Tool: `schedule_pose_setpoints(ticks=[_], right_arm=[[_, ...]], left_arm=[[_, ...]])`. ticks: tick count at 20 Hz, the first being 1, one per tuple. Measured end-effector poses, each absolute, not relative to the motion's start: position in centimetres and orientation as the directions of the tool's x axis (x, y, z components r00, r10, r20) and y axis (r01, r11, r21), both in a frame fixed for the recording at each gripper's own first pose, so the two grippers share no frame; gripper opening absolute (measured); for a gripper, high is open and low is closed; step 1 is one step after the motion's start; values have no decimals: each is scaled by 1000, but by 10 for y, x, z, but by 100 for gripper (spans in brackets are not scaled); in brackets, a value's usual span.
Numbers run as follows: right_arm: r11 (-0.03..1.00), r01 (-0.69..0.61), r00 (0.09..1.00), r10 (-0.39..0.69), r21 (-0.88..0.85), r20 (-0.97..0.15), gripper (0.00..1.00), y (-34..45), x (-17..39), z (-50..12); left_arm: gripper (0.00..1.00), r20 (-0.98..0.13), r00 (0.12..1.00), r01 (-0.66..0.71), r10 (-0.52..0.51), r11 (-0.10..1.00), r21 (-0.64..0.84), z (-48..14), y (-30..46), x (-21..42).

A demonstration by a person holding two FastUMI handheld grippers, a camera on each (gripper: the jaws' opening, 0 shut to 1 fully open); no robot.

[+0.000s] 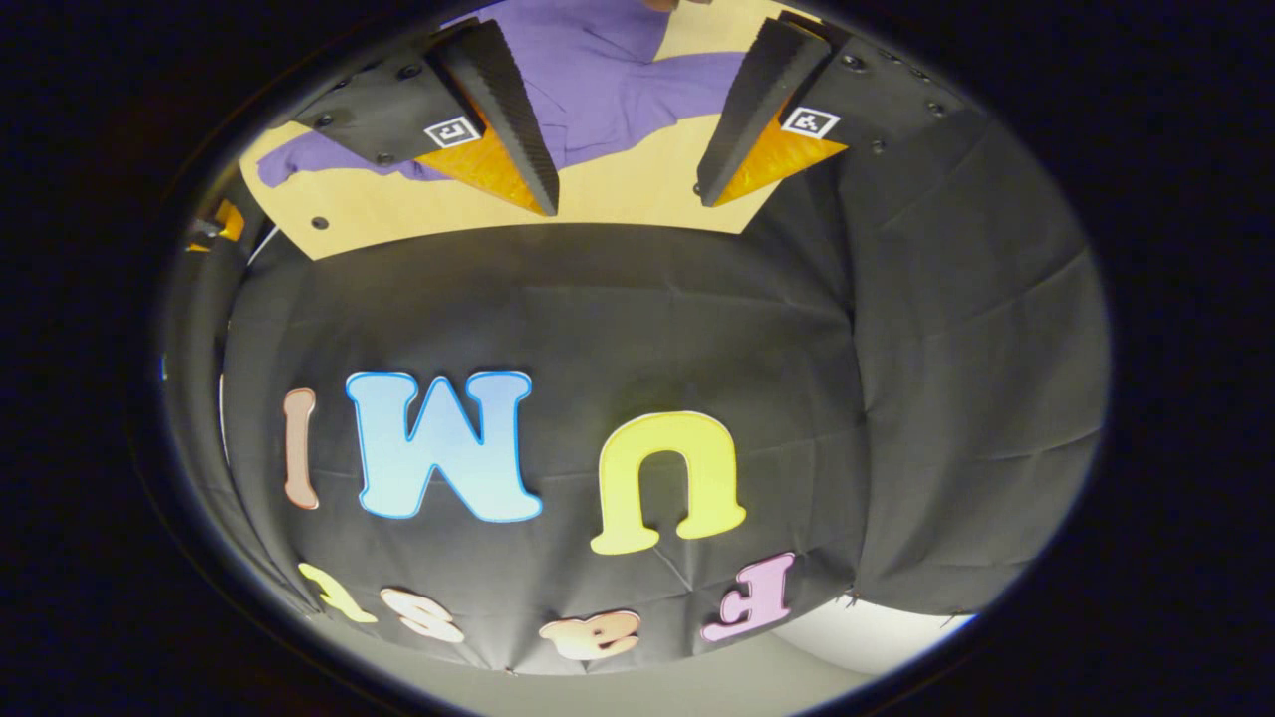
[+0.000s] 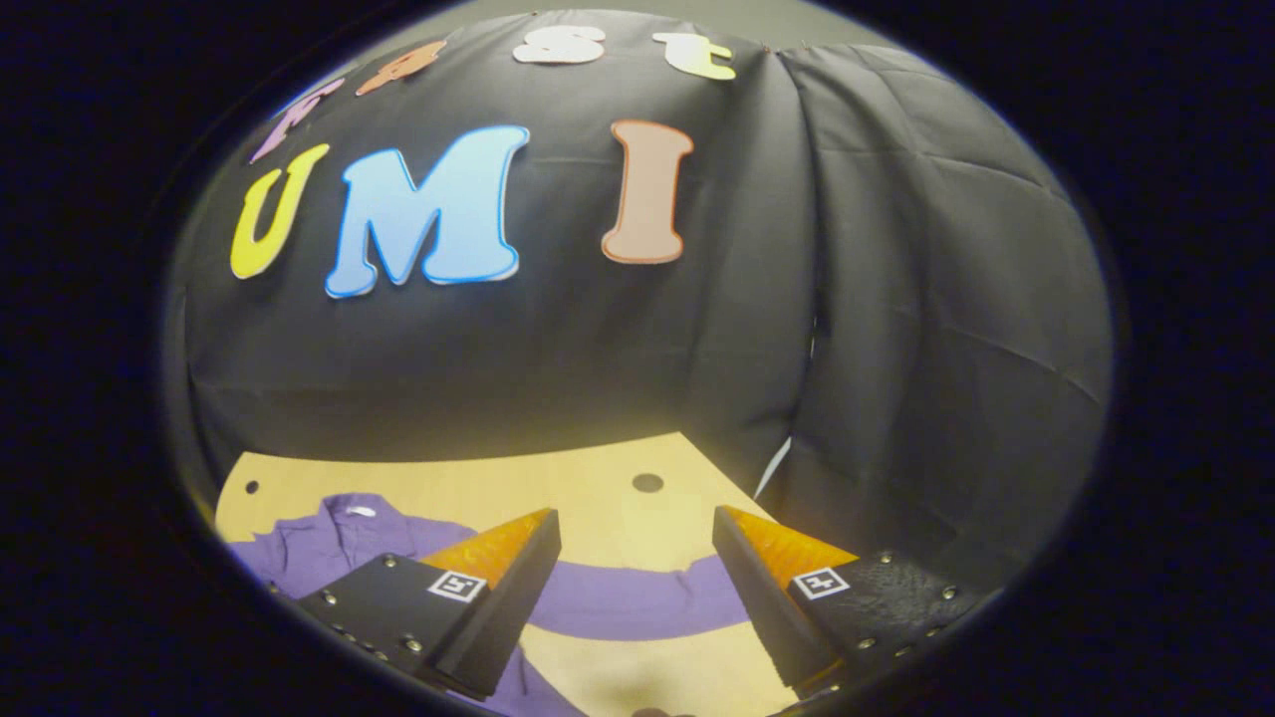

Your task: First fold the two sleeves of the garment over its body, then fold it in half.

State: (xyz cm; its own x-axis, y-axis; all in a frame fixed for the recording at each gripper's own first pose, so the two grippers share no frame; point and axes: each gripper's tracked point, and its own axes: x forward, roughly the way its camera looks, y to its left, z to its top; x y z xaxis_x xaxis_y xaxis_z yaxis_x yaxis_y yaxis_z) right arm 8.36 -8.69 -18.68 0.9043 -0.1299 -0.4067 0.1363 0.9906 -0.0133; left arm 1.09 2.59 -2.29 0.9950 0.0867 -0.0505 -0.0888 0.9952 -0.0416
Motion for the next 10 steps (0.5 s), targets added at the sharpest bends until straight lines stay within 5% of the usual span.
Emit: schedule_pose_setpoints(ticks=[10], right_arm=[[980, 196, 790, -183, -42, -586, 96, -149, 109, -305]], left_arm=[[98, -100, 979, -183, 179, 982, -37, -36, 43, 9]])
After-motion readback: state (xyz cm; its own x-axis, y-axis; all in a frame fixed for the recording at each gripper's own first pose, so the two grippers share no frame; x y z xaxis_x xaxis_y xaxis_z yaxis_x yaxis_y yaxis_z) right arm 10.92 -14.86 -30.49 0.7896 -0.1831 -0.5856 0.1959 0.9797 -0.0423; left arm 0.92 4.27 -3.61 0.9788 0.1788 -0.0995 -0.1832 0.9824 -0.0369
